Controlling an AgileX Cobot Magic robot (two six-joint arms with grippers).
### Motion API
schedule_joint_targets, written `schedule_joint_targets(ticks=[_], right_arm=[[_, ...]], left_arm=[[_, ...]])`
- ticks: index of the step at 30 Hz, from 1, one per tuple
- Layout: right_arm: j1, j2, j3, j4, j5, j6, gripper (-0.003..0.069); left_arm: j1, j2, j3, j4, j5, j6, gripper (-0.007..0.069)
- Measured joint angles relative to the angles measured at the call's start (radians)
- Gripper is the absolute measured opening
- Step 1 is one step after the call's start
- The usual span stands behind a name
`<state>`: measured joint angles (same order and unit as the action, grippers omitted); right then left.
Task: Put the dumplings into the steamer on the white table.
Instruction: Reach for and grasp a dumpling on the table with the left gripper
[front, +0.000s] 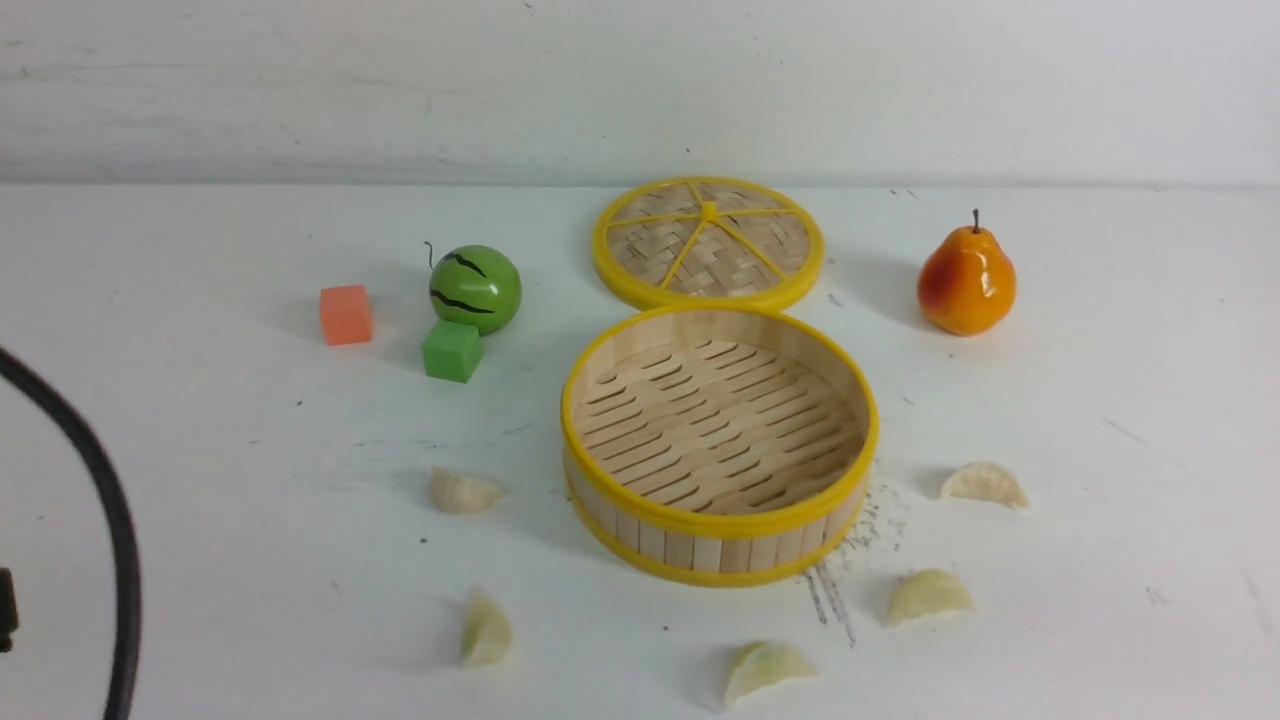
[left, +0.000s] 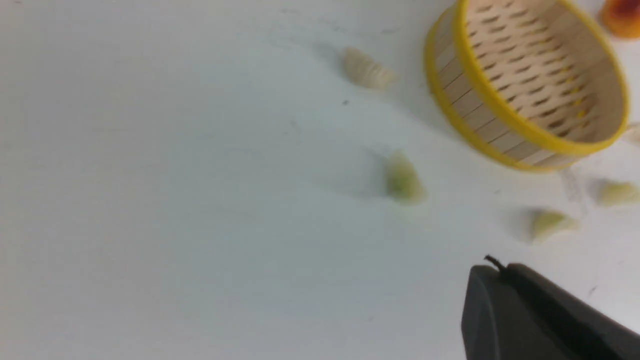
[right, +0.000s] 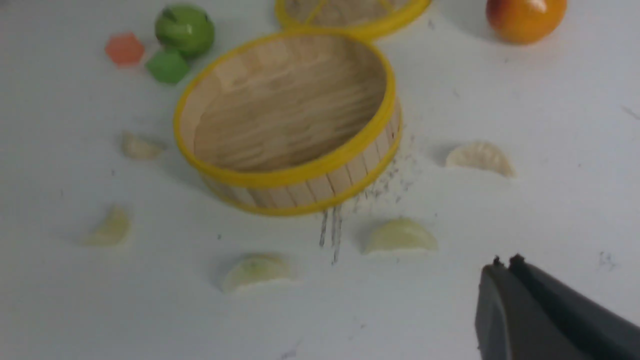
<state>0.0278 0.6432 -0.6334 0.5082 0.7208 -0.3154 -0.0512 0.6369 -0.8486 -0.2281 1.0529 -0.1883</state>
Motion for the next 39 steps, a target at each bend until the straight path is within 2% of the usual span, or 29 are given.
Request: schedule_joint_targets(ticks=[2, 6, 11, 15, 17, 19, 24, 28, 32, 39], right_arm=[[0.043, 0.105, -0.065, -0.036, 0.07, -0.012, -0.002], [0.162, 0.258, -0.167, -0.127, 0.18, -0.005, -0.002], [0.261, 0.344, -0.217, -0.198, 0.241, 0.036, -0.0018], [0.273, 0.347, -0.225, -0.212, 0.232, 0.04, -0.0015], [0.273, 0.347, -0.225, -0.212, 0.221, 0.04, -0.0013], [0.273, 0.347, -0.225, -0.213, 0.21, 0.04, -0.0011], [0.273, 0.347, -0.225, -0.214, 0.196, 0.04, -0.0008], [0.273, 0.347, -0.225, -0.214, 0.196, 0.04, -0.0003], [0.273, 0.347, -0.225, -0.221, 0.196, 0.04, -0.0001], [0.273, 0.347, -0.226, -0.256, 0.194, 0.04, 0.0003]], left_arm=[[-0.058, 0.066, -0.047, 0.082, 0.051, 0.0, -0.0014], [-0.152, 0.216, -0.12, 0.164, 0.148, -0.005, -0.0014], [-0.174, 0.405, -0.186, 0.181, 0.165, -0.038, -0.0014], [-0.179, 0.536, -0.234, 0.184, 0.132, -0.037, -0.0006], [-0.198, 0.613, -0.266, 0.188, 0.113, -0.026, 0.0032], [-0.233, 0.681, -0.3, 0.191, 0.096, -0.014, 0.0103], [-0.33, 0.844, -0.405, 0.203, 0.022, -0.018, 0.0367], [-0.342, 0.984, -0.485, 0.207, -0.049, -0.074, 0.0522], [-0.33, 1.128, -0.558, 0.228, -0.078, -0.152, 0.058], [-0.266, 1.331, -0.649, 0.228, -0.159, -0.377, 0.0552]])
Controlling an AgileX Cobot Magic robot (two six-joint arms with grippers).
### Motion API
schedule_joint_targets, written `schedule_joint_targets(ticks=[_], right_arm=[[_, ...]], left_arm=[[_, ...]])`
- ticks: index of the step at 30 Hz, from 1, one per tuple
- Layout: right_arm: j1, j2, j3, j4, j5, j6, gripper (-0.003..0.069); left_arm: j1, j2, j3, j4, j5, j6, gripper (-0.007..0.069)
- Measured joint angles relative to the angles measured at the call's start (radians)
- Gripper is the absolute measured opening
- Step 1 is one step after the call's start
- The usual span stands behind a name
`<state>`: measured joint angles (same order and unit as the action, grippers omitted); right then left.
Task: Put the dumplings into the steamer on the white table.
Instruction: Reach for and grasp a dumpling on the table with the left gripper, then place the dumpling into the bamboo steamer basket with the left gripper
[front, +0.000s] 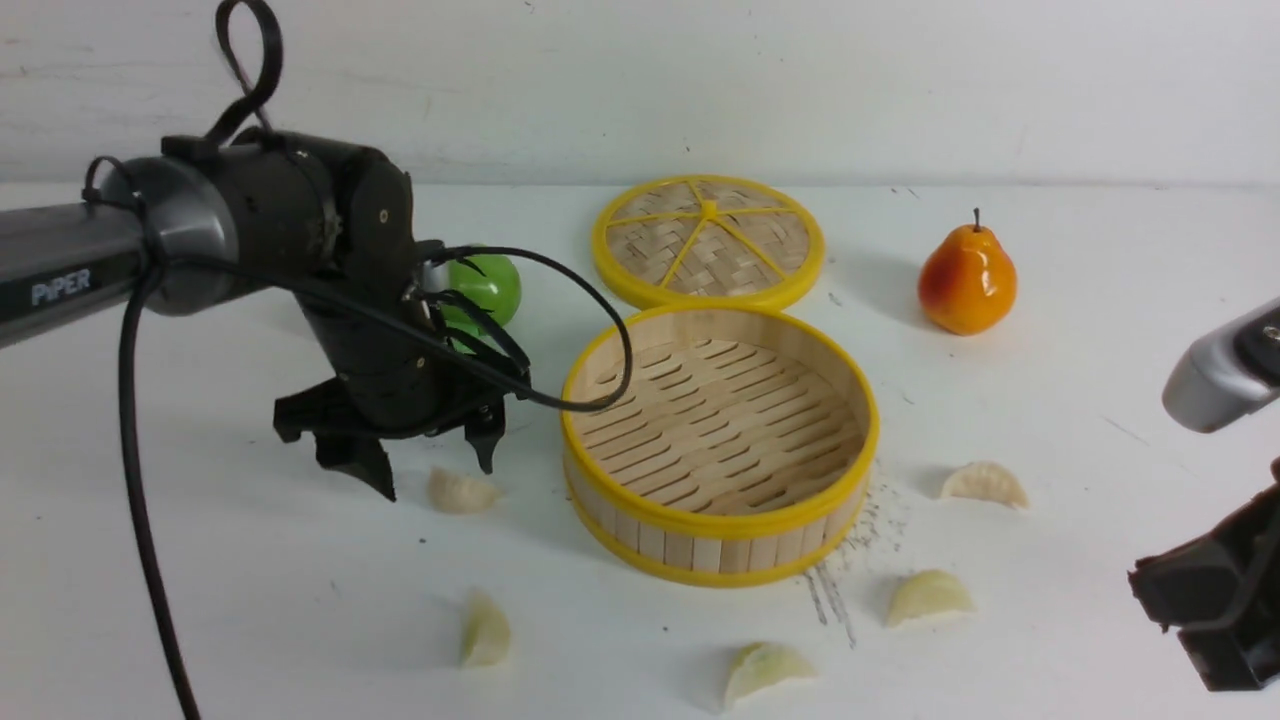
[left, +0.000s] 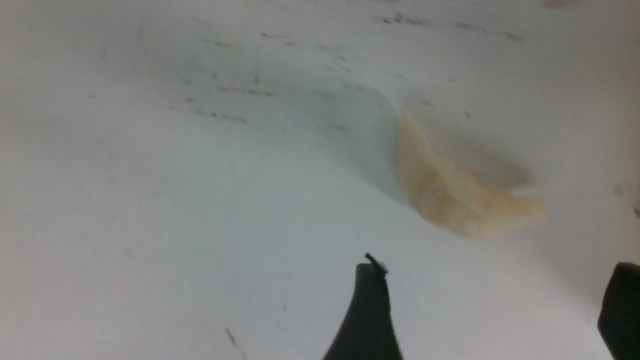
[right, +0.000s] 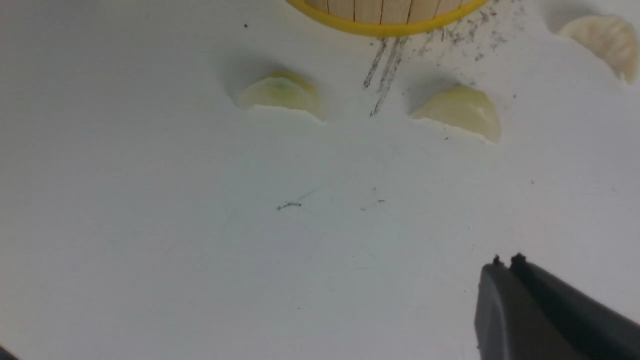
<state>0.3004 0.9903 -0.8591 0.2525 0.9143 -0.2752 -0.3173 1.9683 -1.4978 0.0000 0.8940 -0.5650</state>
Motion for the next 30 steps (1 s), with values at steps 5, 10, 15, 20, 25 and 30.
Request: schedule_joint_targets(ticks=[5, 10, 15, 20, 25, 30], right_arm=[[0.0, 0.0, 0.0, -0.019, -0.001, 0.001, 0.0007], [0.0, 0.0, 0.0, -0.023, -0.005, 0.001, 0.0013], [0.0, 0.0, 0.0, -0.026, -0.005, 0.001, 0.0019], [0.0, 0.0, 0.0, -0.026, -0.005, 0.001, 0.0022], [0.0, 0.0, 0.0, -0.026, -0.005, 0.001, 0.0026], [0.0, 0.0, 0.0, -0.02, -0.005, 0.001, 0.0032]], left_arm=[[0.021, 0.065, -0.007, 0.0, -0.056, -0.124, 0.0511], [0.021, 0.107, -0.011, -0.03, -0.069, -0.144, 0.0465], [0.023, 0.116, -0.018, -0.064, -0.072, -0.11, 0.0303], [0.023, 0.11, -0.024, -0.076, -0.065, -0.049, 0.0185], [0.008, 0.069, -0.15, -0.097, 0.021, 0.053, 0.0185], [-0.091, 0.046, -0.385, -0.112, 0.078, 0.145, 0.0185]])
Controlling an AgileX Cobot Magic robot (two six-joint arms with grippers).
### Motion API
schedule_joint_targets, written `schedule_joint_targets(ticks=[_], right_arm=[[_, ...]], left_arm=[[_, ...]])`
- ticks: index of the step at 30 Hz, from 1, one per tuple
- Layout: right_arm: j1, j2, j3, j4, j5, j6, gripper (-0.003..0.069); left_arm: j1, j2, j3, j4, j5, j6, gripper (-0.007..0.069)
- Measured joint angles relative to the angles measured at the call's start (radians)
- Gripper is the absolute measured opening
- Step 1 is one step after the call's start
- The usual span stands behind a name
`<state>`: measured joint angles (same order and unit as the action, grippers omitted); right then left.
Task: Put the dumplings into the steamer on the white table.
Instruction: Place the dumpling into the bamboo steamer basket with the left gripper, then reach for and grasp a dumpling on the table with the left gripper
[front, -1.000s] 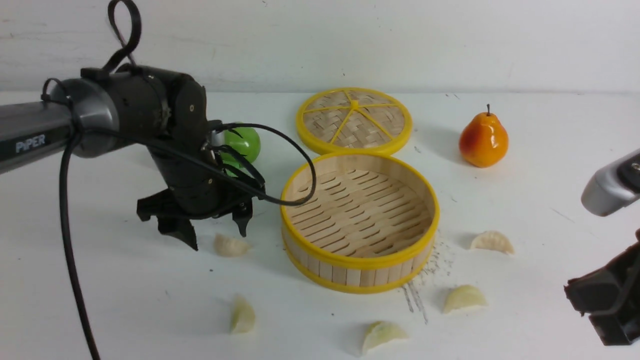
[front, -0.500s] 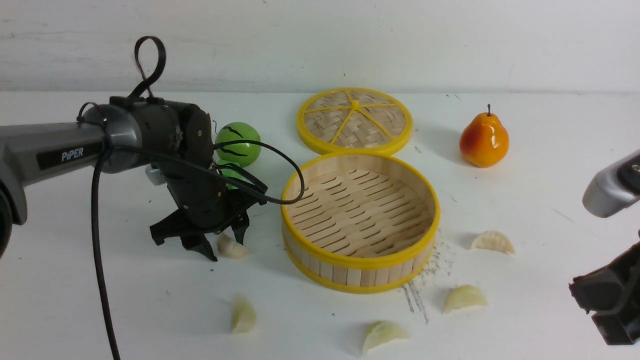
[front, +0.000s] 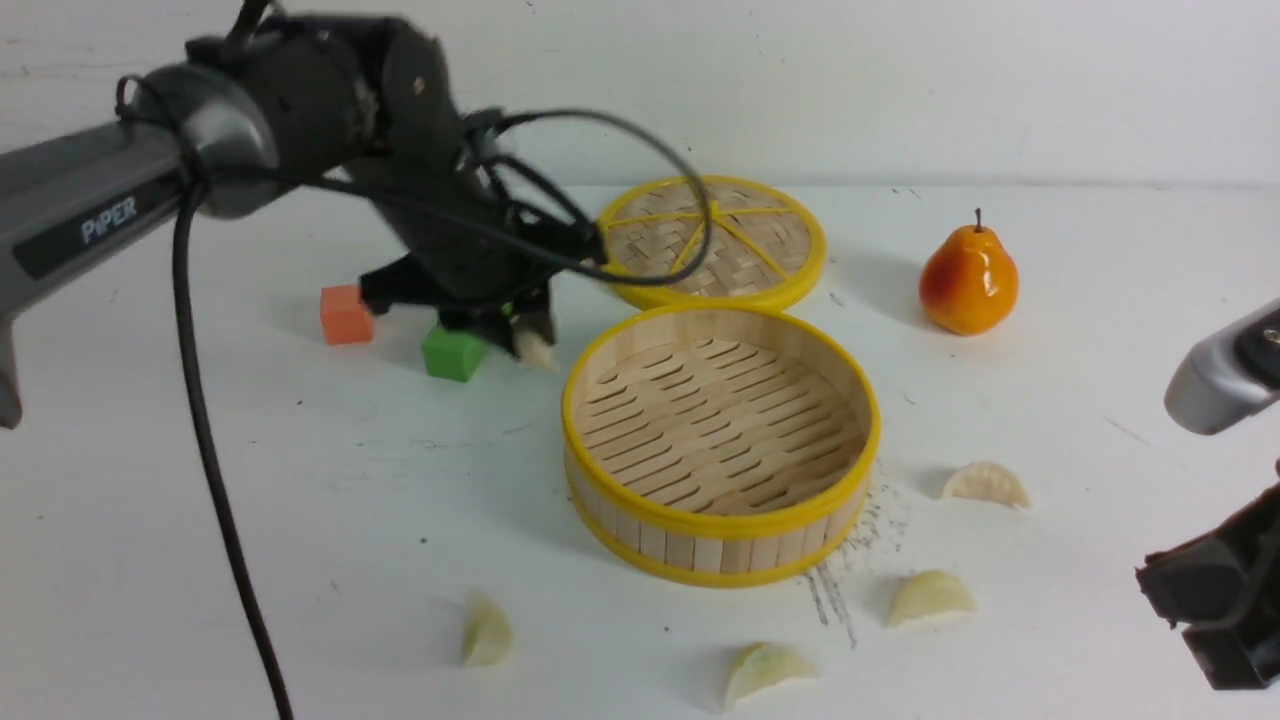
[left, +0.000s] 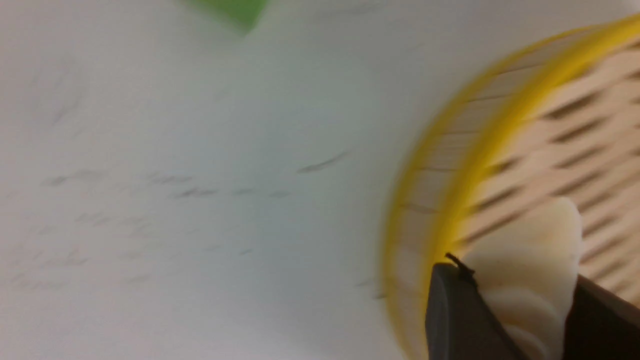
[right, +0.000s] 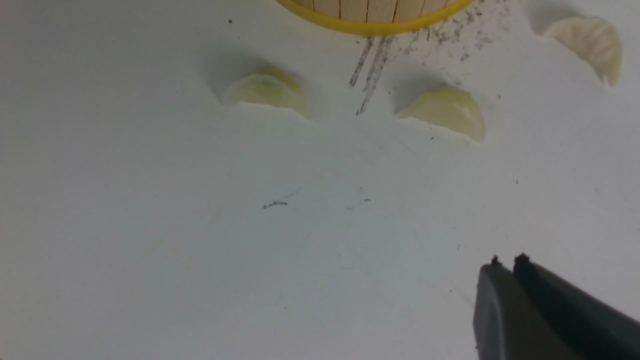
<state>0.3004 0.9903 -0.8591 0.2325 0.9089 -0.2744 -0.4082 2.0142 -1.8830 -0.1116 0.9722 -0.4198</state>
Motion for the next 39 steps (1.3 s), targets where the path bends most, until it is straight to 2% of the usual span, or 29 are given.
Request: schedule_joint_targets(ticks=[6, 9, 13, 17, 19, 22, 24, 26, 29, 32, 34, 39], right_arm=[[0.0, -0.001, 0.0, 0.002, 0.014, 0.0, 0.0041], [0.0, -0.012, 0.0, 0.002, 0.017, 0.0, 0.0041], [0.0, -0.045, 0.0, -0.002, 0.027, 0.0, 0.0041], [0.0, -0.068, 0.0, -0.006, 0.042, 0.0, 0.0041], [0.0, -0.073, 0.0, -0.009, 0.045, 0.0, 0.0041], [0.0, -0.074, 0.0, -0.011, 0.046, 0.0, 0.0041], [0.0, -0.074, 0.0, -0.013, 0.046, 0.0, 0.0041], [0.0, -0.074, 0.0, -0.013, 0.046, 0.0, 0.0042], [0.0, -0.074, 0.0, -0.013, 0.04, 0.0, 0.0042], [0.0, -0.074, 0.0, -0.009, 0.024, 0.0, 0.0042], [0.0, -0.074, 0.0, -0.008, 0.014, 0.0, 0.0042], [0.0, -0.074, 0.0, 0.003, -0.004, 0.0, 0.0042]], left_arm=[[-0.159, 0.112, -0.194, -0.019, -0.025, 0.022, 0.0185], [-0.202, 0.191, -0.223, 0.005, -0.076, 0.025, 0.0185], [-0.233, 0.291, -0.229, 0.078, -0.139, 0.025, 0.0185], [-0.235, 0.335, -0.229, 0.092, -0.166, 0.025, 0.0188], [-0.235, 0.342, -0.229, 0.097, -0.177, 0.025, 0.0225], [-0.235, 0.341, -0.232, 0.098, -0.178, 0.025, 0.0332], [-0.235, 0.336, -0.248, 0.099, -0.134, 0.025, 0.0446], [-0.235, 0.318, -0.276, 0.101, -0.05, 0.027, 0.0514], [-0.235, 0.268, -0.332, 0.119, 0.083, 0.055, 0.057], [-0.235, 0.183, -0.39, 0.151, 0.22, 0.122, 0.0575], [-0.235, 0.135, -0.391, 0.167, 0.246, 0.149, 0.0572], [-0.194, -0.09, -0.21, 0.188, 0.264, 0.167, 0.0535]])
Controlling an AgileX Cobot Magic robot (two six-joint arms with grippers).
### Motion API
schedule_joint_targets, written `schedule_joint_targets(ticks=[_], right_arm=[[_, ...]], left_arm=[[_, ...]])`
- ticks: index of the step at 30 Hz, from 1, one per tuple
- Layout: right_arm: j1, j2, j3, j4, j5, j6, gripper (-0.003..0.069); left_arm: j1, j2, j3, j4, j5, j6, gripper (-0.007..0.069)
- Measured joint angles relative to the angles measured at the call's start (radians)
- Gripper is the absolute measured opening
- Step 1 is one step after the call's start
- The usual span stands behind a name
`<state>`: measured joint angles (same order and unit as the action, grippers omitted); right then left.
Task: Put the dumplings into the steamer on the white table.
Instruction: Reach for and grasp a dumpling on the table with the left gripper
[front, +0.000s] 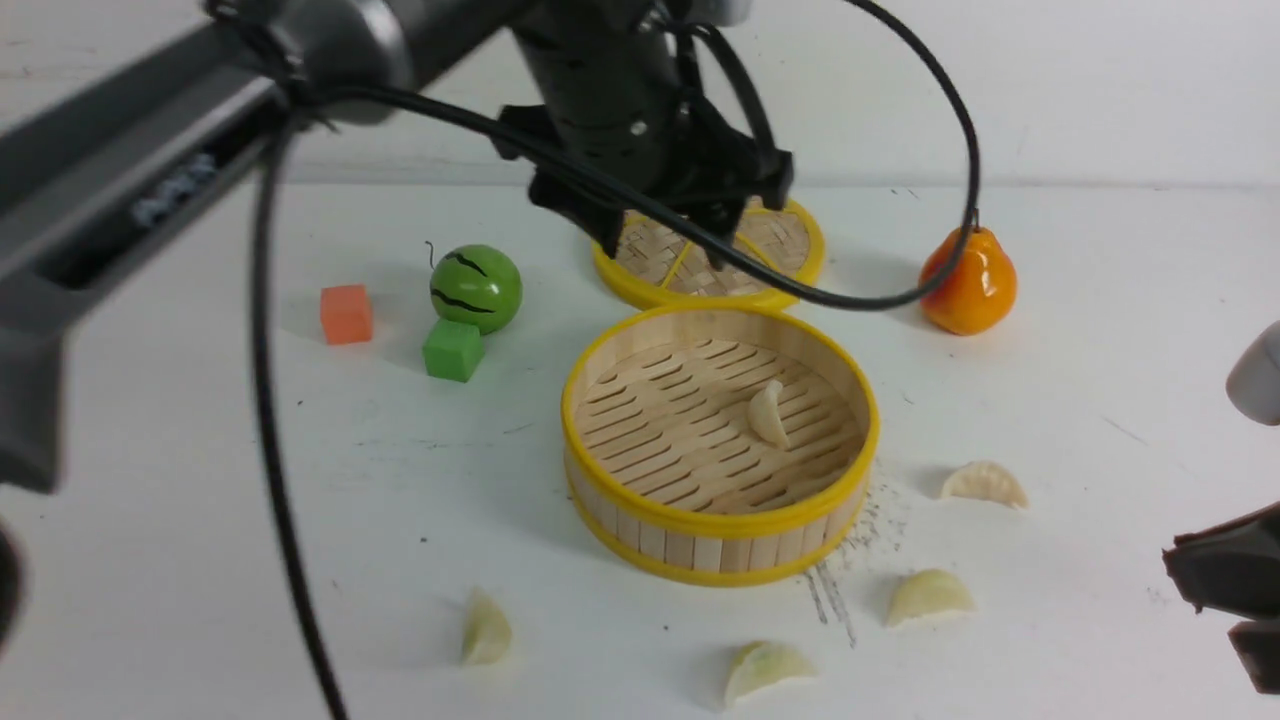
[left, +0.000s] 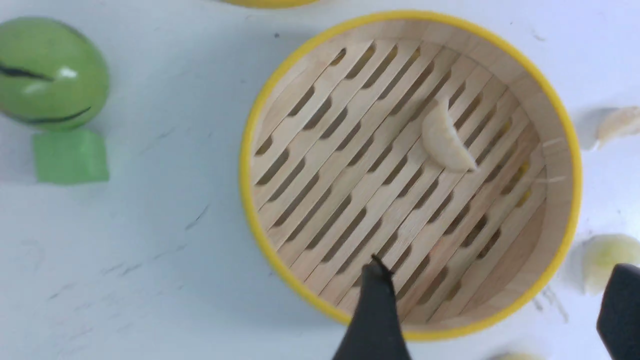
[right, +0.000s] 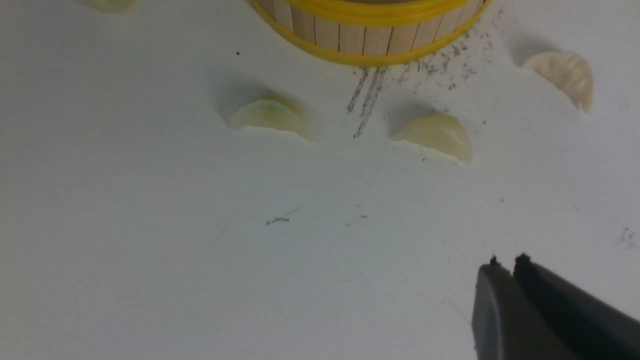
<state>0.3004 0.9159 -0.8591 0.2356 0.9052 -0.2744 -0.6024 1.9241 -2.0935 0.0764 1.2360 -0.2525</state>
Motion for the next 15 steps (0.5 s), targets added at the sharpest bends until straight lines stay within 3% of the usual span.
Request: schedule_joint_targets(ticks=[6, 11, 15], right_arm=[[0.0, 0.0, 0.0, 0.033, -0.004, 0.0, 0.0042], [0.0, 0.0, 0.0, 0.045, -0.011, 0.0, 0.0042], [0.0, 0.0, 0.0, 0.045, -0.013, 0.0, 0.0042]], left_arm=[[0.124, -0.27, 0.518, -0.026, -0.023, -0.007, 0.0494], [0.139, -0.377, 0.92, -0.117, -0.289, -0.037, 0.0485], [0.138, -0.346, 1.043, -0.157, -0.45, -0.103, 0.0485]])
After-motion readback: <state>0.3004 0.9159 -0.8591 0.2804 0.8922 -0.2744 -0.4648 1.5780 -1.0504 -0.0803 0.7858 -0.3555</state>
